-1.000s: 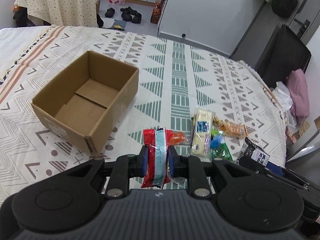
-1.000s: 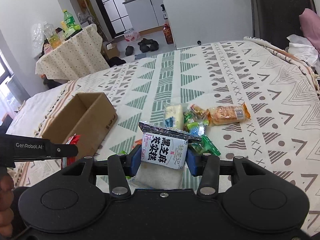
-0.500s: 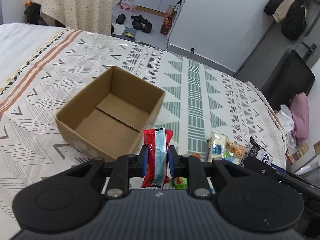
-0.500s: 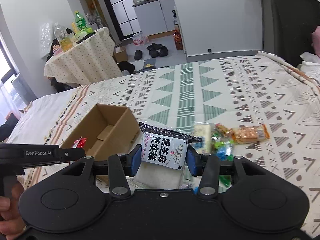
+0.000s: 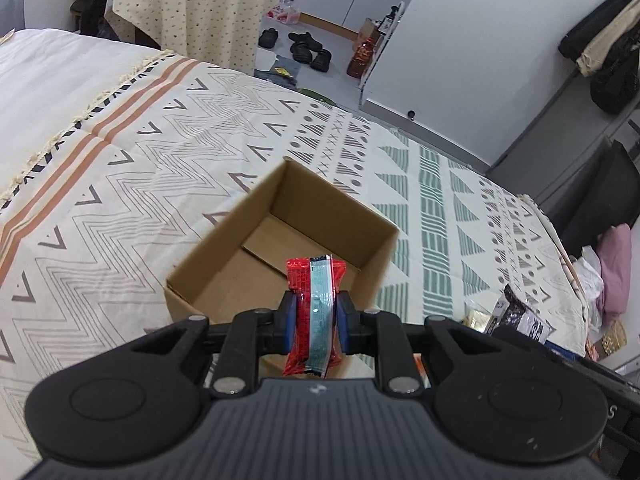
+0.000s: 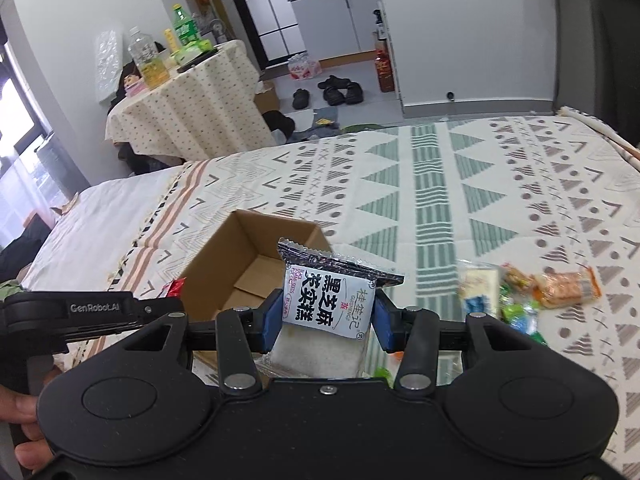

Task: Organize snacks
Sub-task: 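Carry both snacks over the cardboard box with both tools, then open both tools to drop the snacks into the box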

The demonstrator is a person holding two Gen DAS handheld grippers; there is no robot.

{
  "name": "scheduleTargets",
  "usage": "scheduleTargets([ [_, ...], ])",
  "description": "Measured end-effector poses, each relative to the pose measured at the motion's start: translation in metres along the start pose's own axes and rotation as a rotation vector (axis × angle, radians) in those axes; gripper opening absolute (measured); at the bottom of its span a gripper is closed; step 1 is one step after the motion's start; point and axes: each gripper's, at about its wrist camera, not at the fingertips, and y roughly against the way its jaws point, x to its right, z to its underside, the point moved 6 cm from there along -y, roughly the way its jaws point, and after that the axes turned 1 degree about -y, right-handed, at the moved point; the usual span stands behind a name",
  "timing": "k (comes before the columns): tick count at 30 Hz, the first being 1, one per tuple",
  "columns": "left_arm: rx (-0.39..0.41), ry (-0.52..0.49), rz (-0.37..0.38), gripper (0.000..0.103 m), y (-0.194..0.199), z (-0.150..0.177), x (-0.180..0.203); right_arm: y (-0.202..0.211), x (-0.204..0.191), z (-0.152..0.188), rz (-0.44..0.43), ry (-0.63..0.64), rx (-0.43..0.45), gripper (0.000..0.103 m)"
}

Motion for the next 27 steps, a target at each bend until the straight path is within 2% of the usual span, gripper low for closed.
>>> scheduleTargets([
  [13,-0.041,0.071,-0.047,0.022,-0.031,-0.017,-0.043,-0.041,-0.045,-0.01,-0.049,0.039,-0.073,0.045],
  [23,-0.143,0.136,-0.068,0.024,-0.048,0.001,-0.063,-0.059,-0.064,-0.01,-0.106,0.03,-0.129,0.045],
  [27,-0.153,0.143,-0.058,0.025,-0.049,0.008,-0.062,-0.061,-0.072,-0.013,-0.129,0.029,-0.14,0.045],
])
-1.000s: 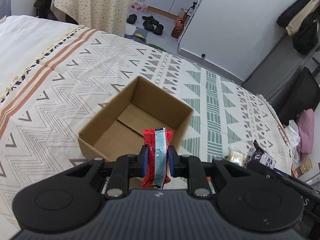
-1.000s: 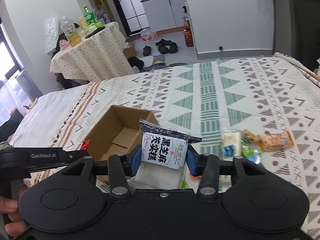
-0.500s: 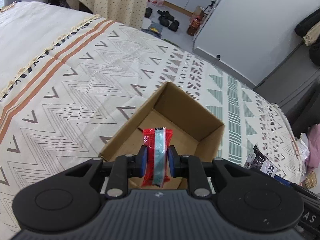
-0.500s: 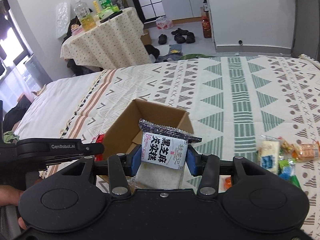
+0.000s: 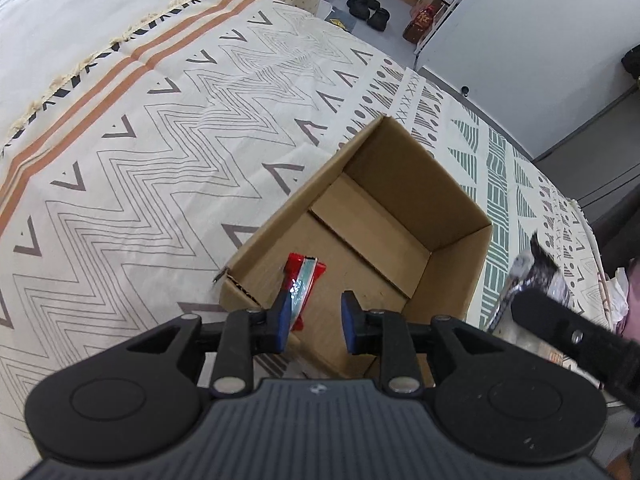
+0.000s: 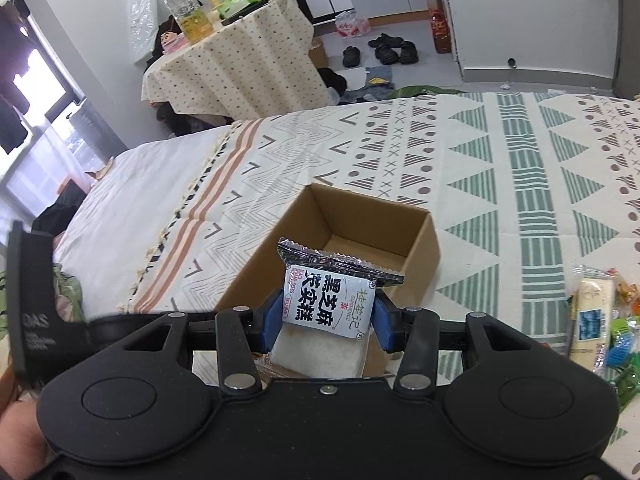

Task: Organize snacks
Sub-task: 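Open both tools to drop the snacks into the box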

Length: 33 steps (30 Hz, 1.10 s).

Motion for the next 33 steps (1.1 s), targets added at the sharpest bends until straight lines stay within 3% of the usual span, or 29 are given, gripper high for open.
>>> scheduleTargets([
  [10,-0.047,0.031,0.037,0.025,0.008,0.02,0.008,0.001,-0.003,-0.001,-0.021,-0.02,-0.02,0.047],
  [15,-0.043,0.043,0.016,0.028,0.021,0.024,0.008,0.003,-0.007,0.001,-0.078,-0.049,-0.025,0.049],
  [18,-0.026,0.042,0.0,0.036,0.03,0.025,0.007,0.01,-0.011,-0.001,-0.098,-0.043,-0.012,0.049],
  [20,-0.01,0.035,-0.018,0.051,0.036,0.026,0.009,0.014,-0.011,-0.001,-0.1,-0.042,-0.008,0.049],
  [26,0.046,0.022,-0.059,0.08,0.053,0.029,0.021,0.031,0.005,0.003,-0.074,-0.061,-0.002,0.056],
  [33,0.088,-0.008,-0.057,0.086,0.064,0.042,0.044,0.055,0.033,0.016,-0.032,-0.07,0.017,0.077],
])
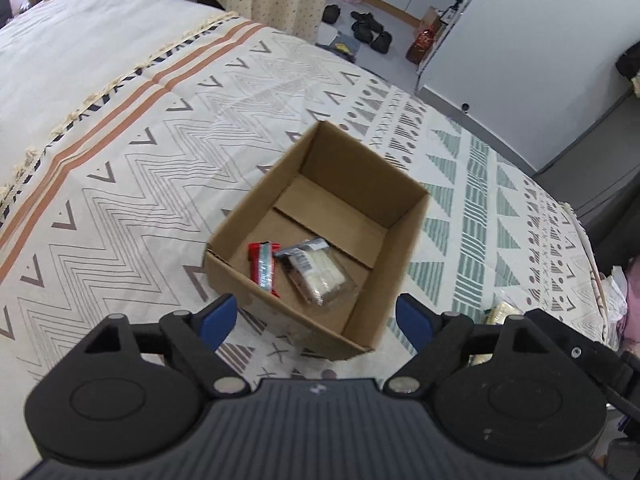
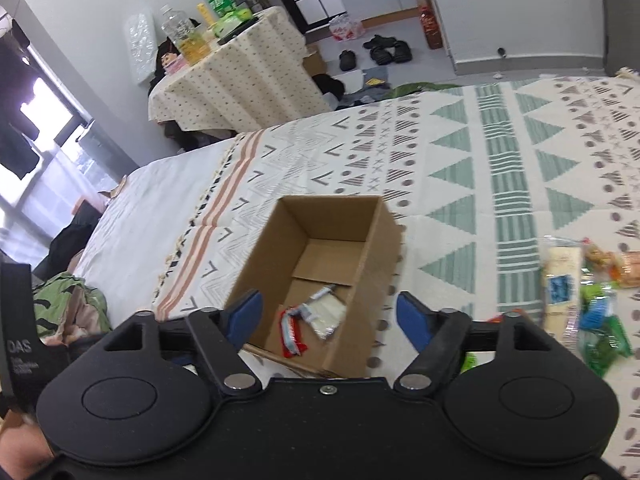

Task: Organize snacks
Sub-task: 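Open both tools to drop the snacks into the box, then grasp the green candy with left tool while right tool grasps green wrapper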

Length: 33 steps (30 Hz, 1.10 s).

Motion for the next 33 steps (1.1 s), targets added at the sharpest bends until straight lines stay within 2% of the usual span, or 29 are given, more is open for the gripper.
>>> scheduleTargets([
  [2,0.01,-0.027,-0.005,0.087,0.002,0.005,0.008,0.009,0.009,0.003,0.013,-0.002,0.01,0.082],
  [7,0.033,-0.056,-0.005,0.092,0.009,0.017,0.028,0.025,0.035,0.01,0.04,-0.032,0.026,0.085],
  [11,0.05,-0.078,-0.01,0.092,0.012,0.025,0.043,0.039,0.053,0.016,0.046,-0.051,0.047,0.094],
  [16,0.072,-0.095,-0.026,0.092,0.015,0.034,0.062,0.051,0.076,0.023,0.048,-0.073,0.064,0.097],
  [19,0.073,-0.1,-0.031,0.092,0.013,0.042,0.072,0.059,0.09,0.026,0.06,-0.083,0.08,0.103],
  [27,0.045,-0.085,-0.041,0.092,0.001,0.064,0.096,0.074,0.126,0.033,0.089,-0.099,0.115,0.103],
  [33,0.009,-0.083,-0.054,0.092,-0.014,0.079,0.111,0.08,0.15,0.037,0.078,-0.092,0.1,0.103],
])
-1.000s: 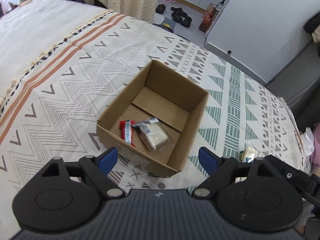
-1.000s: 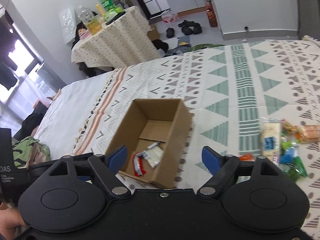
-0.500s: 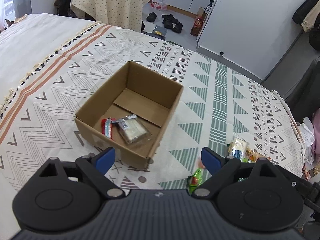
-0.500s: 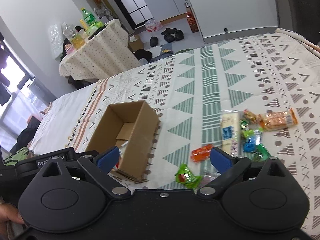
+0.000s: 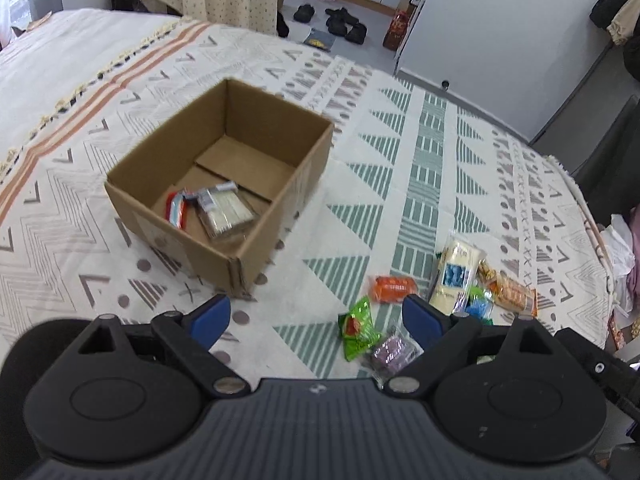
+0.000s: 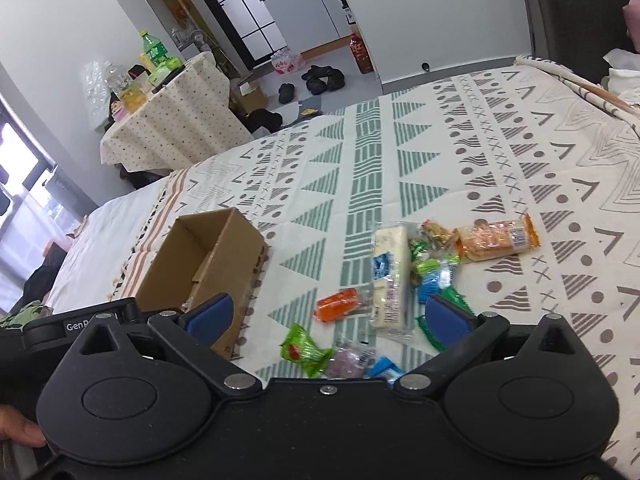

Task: Organize snacks
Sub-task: 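Grasp the green candy with left tool while right tool grasps green wrapper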

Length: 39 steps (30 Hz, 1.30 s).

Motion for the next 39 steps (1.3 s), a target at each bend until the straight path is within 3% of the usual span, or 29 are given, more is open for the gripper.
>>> scheduleTargets([
  [10,-0.044,0.03,-0.021,0.09,-0.032,0.013,0.015,-0.01,0.046,0.009,0.01,-0.059,-0.034,0.103],
  [16,-0.069,0.043,-0.031,0.089,-0.057,0.022,0.026,-0.022,0.071,0.011,0.03,-0.101,-0.054,0.096],
  [20,-0.088,0.075,-0.04,0.083,-0.077,0.029,0.029,-0.036,0.084,0.015,0.034,-0.141,-0.082,0.086],
  [30,-0.139,0.143,-0.08,0.065,-0.119,0.039,0.029,-0.076,0.115,0.028,0.076,-0.318,-0.181,0.074],
  [39,-0.16,0.139,-0.086,0.054,-0.144,0.041,0.029,-0.103,0.122,0.041,0.102,-0.475,-0.233,0.073],
])
